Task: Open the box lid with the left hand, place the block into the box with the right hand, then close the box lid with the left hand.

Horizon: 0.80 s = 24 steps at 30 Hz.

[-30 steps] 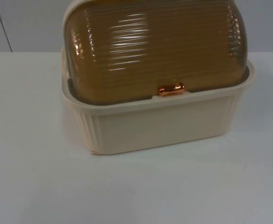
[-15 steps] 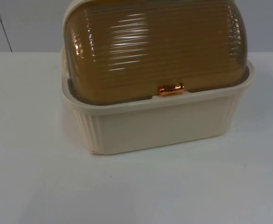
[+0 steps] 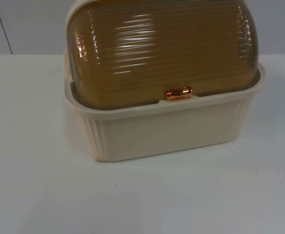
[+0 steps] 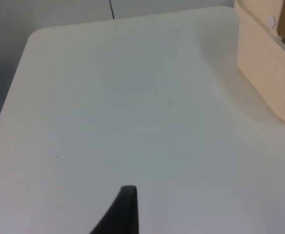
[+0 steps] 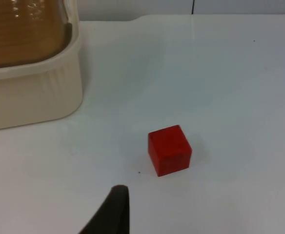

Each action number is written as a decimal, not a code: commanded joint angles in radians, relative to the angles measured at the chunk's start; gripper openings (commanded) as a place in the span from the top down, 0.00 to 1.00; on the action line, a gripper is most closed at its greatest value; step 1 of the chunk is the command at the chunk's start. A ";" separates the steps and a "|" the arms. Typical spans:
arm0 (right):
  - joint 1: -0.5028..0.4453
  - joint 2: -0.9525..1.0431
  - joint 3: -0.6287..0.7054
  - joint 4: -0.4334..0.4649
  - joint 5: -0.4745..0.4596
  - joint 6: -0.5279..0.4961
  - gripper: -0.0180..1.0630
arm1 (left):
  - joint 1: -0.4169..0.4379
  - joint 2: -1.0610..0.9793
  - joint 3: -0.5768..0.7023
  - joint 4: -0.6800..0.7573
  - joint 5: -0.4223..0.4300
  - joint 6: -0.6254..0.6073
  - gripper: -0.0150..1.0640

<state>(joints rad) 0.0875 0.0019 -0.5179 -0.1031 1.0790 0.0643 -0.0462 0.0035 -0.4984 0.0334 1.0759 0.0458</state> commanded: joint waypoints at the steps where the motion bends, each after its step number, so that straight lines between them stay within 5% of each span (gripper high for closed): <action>1: 0.004 0.015 0.003 -0.035 -0.007 0.007 0.01 | -0.006 -0.004 0.004 0.001 -0.005 -0.008 0.01; 7: 0.004 0.160 -0.041 -0.083 -0.106 0.010 0.01 | -0.006 0.070 -0.063 0.009 -0.046 -0.104 0.01; 11: 0.004 0.307 -0.094 -0.094 -0.242 0.027 0.01 | -0.006 0.220 -0.118 0.097 -0.159 -0.104 0.01; 15: 0.004 0.492 -0.194 -0.098 -0.381 0.057 0.01 | -0.006 0.432 -0.210 0.181 -0.370 -0.104 0.01; 19: 0.004 0.614 -0.297 -0.111 -0.439 0.078 0.01 | -0.006 0.582 -0.298 0.188 -0.481 -0.104 0.01; 24: 0.004 0.765 -0.443 -0.184 -0.439 0.078 0.01 | -0.006 0.771 -0.425 0.188 -0.488 -0.104 0.01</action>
<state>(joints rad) 0.0875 0.7505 -0.9424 -0.2640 0.6565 0.1386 -0.0462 0.7589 -0.9119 0.2136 0.5987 -0.0493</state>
